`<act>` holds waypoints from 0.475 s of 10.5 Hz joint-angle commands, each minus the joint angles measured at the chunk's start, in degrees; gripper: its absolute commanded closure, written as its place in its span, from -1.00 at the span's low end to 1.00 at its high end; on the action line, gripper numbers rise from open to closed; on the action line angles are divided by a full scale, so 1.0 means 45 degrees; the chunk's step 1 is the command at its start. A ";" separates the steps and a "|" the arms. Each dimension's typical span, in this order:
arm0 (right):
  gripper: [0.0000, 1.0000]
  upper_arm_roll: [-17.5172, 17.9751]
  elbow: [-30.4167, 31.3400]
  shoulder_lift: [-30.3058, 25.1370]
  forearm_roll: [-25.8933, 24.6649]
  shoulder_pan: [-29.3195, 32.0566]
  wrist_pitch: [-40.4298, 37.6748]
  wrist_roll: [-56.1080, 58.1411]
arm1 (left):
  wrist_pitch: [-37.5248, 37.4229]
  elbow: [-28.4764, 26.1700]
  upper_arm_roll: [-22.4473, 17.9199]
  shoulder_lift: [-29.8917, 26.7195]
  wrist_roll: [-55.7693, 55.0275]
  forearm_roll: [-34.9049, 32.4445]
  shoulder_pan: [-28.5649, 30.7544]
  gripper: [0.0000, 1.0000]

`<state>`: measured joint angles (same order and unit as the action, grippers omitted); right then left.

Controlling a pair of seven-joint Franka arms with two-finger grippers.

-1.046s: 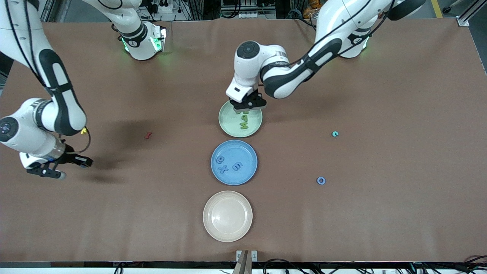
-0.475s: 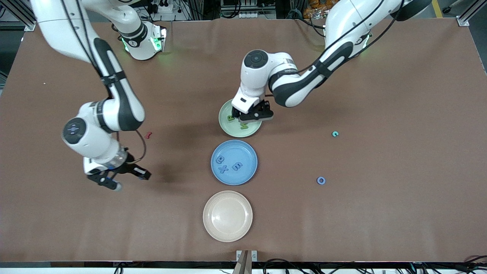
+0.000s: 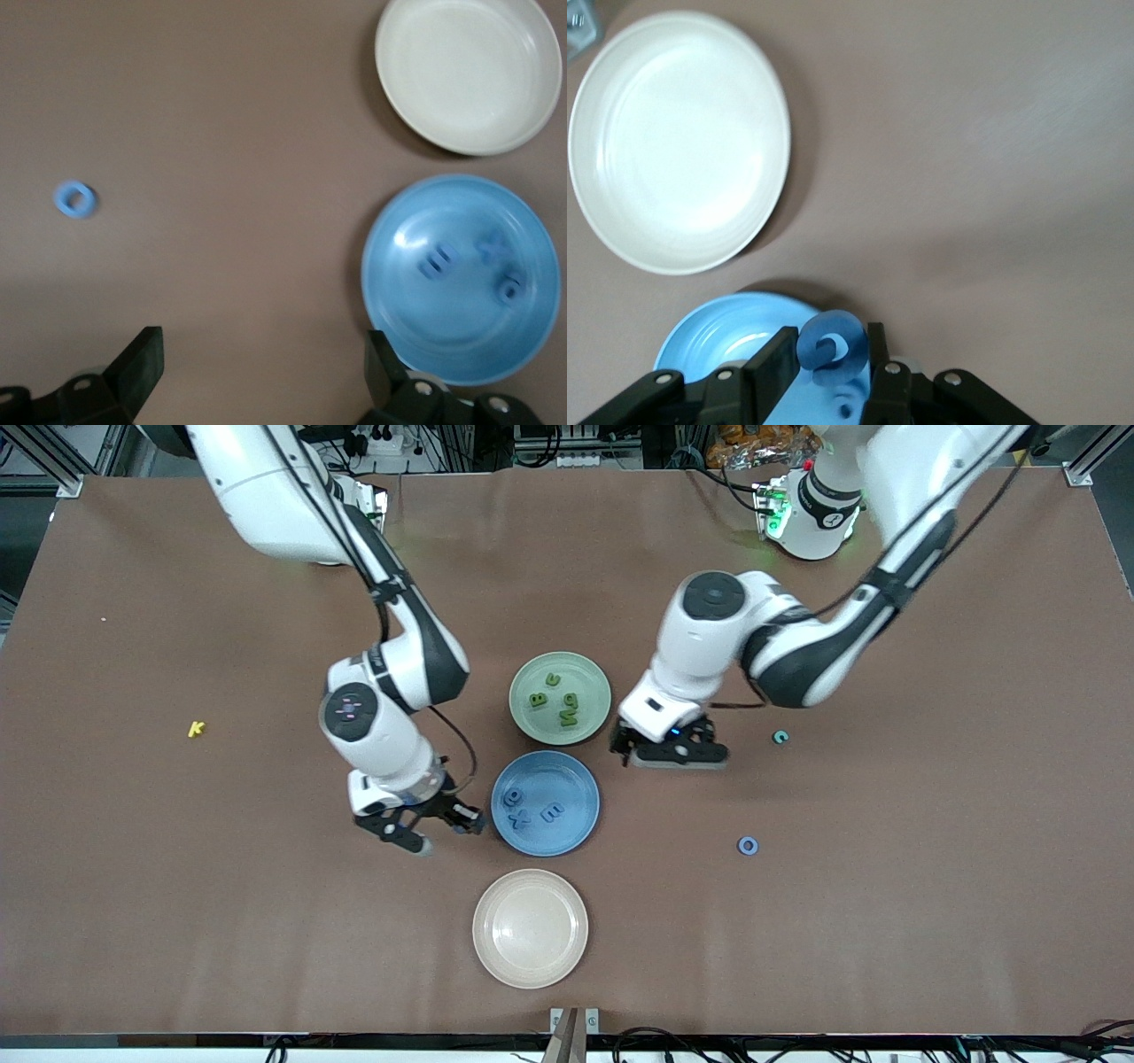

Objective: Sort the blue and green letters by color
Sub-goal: 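Place the B on the green plate while the right gripper places e on blue plate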

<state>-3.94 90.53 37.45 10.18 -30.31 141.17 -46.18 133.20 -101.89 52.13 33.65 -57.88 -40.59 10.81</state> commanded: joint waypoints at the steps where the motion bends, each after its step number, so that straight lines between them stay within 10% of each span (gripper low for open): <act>1: 0.56 -0.0491 -0.1657 0.1363 0.0218 -0.1210 -0.0180 -0.0653 | -0.0146 -0.0151 0.1342 -0.0212 0.2465 0.0601 0.2843 -1.00; 3: 0.45 -0.0491 -0.2127 0.1716 0.0179 -0.1913 -0.0180 -0.1626 | -0.0456 -0.0132 0.1909 -0.0212 0.3269 0.0602 0.4136 -1.00; 4: -0.56 -0.0472 -0.2109 0.1717 0.0179 -0.2033 -0.0199 -0.1767 | -0.0517 -0.0112 0.1892 -0.0328 0.3408 0.0621 0.4547 -1.00; 5: -1.00 -0.0491 -0.2090 0.1717 0.0140 -0.2015 -0.0199 -0.1768 | -0.0614 -0.0112 0.1737 -0.0755 0.3506 0.0679 0.4570 -1.00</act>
<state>-5.14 83.46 43.77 10.18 -38.49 141.14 -52.70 132.14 -101.81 59.50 33.54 -44.08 -39.22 29.50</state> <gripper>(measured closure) 0.599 0.000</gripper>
